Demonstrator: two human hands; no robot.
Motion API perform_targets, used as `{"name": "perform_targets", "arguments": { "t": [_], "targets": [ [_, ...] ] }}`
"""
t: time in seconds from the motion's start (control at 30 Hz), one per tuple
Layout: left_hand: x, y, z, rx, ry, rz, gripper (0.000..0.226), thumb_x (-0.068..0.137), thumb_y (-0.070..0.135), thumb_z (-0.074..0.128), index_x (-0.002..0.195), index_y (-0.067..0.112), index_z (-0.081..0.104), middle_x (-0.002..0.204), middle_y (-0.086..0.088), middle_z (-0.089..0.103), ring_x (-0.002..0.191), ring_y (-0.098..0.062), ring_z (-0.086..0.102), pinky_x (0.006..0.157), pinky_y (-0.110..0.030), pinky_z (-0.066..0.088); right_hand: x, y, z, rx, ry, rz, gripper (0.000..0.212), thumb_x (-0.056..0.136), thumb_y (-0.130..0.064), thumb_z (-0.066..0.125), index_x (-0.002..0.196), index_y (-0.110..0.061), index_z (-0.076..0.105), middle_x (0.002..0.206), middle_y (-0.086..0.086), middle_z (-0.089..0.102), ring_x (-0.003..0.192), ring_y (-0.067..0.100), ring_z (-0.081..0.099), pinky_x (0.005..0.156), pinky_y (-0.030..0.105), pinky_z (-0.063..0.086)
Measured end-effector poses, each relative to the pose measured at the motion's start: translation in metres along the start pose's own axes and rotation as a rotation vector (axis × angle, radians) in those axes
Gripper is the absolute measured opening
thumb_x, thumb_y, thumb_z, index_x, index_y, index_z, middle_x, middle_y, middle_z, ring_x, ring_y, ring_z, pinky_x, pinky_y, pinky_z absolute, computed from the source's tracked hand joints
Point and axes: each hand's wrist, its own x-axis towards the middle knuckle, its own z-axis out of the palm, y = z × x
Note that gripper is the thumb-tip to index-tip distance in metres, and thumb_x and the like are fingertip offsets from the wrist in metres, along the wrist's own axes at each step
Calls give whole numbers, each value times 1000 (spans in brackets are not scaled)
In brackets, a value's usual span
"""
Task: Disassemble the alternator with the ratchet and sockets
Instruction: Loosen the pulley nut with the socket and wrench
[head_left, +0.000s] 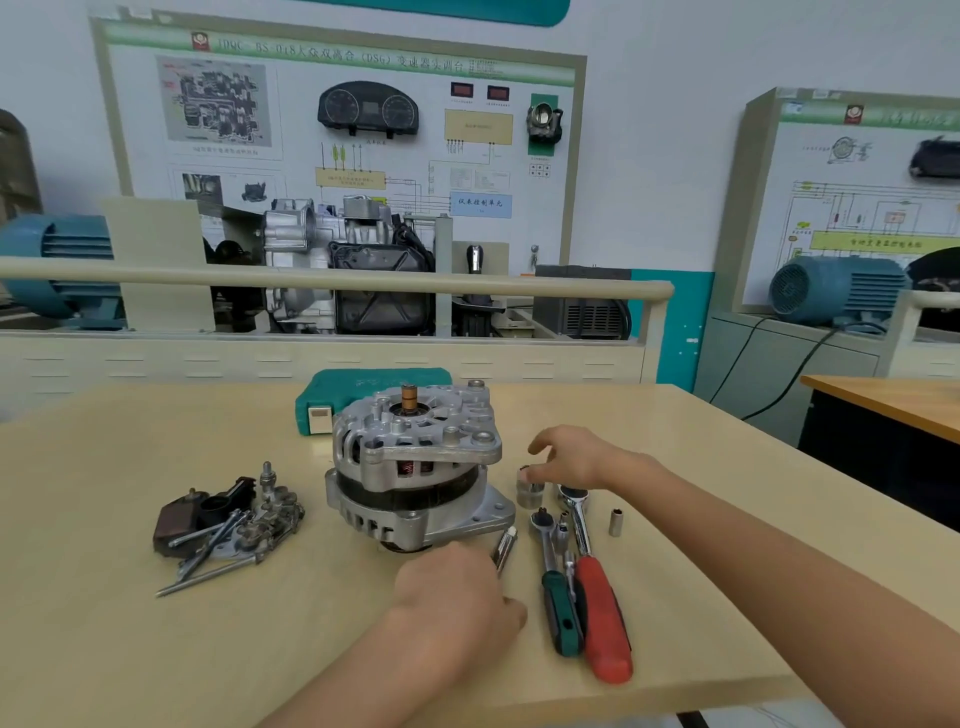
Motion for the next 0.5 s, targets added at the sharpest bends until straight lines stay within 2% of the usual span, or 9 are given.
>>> {"name": "perform_targets", "arguments": {
  "t": [0.1, 0.17, 0.2, 0.27, 0.33, 0.4, 0.5],
  "targets": [
    [-5, -12, 3, -57, 36, -4, 37, 95, 43, 39, 103, 13, 59, 103, -5, 61, 86, -20, 56, 67, -27, 41, 8, -4, 16, -58, -38, 19, 51, 89, -38, 59, 128, -6, 52, 129, 12, 55, 115, 26, 52, 92, 30, 42],
    [-6, -21, 4, -106, 66, 19, 39, 97, 44, 36, 98, 13, 58, 103, -6, 64, 79, -19, 55, 66, -27, 41, 10, -7, 21, -53, 2, 28, 40, 91, -32, 58, 118, -4, 58, 120, 14, 60, 108, 26, 56, 85, 30, 44],
    [-7, -26, 4, -173, 56, 42, 38, 98, 44, 35, 95, 12, 56, 97, -7, 65, 72, -18, 55, 65, -27, 43, 10, -7, 23, -43, 28, 33, 35, 92, -29, 56, 114, -1, 60, 117, 15, 61, 106, 27, 57, 84, 30, 45],
    [-9, -37, 4, -486, -60, 93, 33, 99, 39, 37, 89, 10, 50, 75, -5, 63, 54, -14, 55, 55, -26, 46, 8, -5, 21, 33, 91, 47, 29, 93, -21, 52, 101, 5, 64, 109, 16, 66, 100, 28, 60, 83, 31, 48],
    [-14, -49, 4, -846, -224, 165, 26, 101, 30, 41, 85, 10, 44, 56, 2, 58, 41, -10, 54, 42, -22, 42, 2, -1, 13, 226, 215, 98, 28, 91, -16, 49, 82, 6, 64, 91, 14, 70, 84, 26, 64, 74, 30, 50],
    [-22, -62, 1, -984, -277, 253, 19, 100, 24, 46, 88, 9, 47, 54, 6, 58, 42, -8, 53, 42, -19, 40, -11, 0, 2, 582, 281, 175, 27, 90, -19, 47, 70, -4, 56, 66, 8, 61, 57, 18, 53, 55, 26, 43],
    [-34, -75, -5, -1109, -267, 362, 11, 96, 18, 52, 95, 7, 52, 66, 5, 62, 51, -10, 52, 49, -20, 42, -33, -4, -12, 1204, 80, 184, 19, 90, -19, 38, 76, -9, 46, 61, 8, 45, 45, 11, 35, 41, 20, 28]
  ]
}}
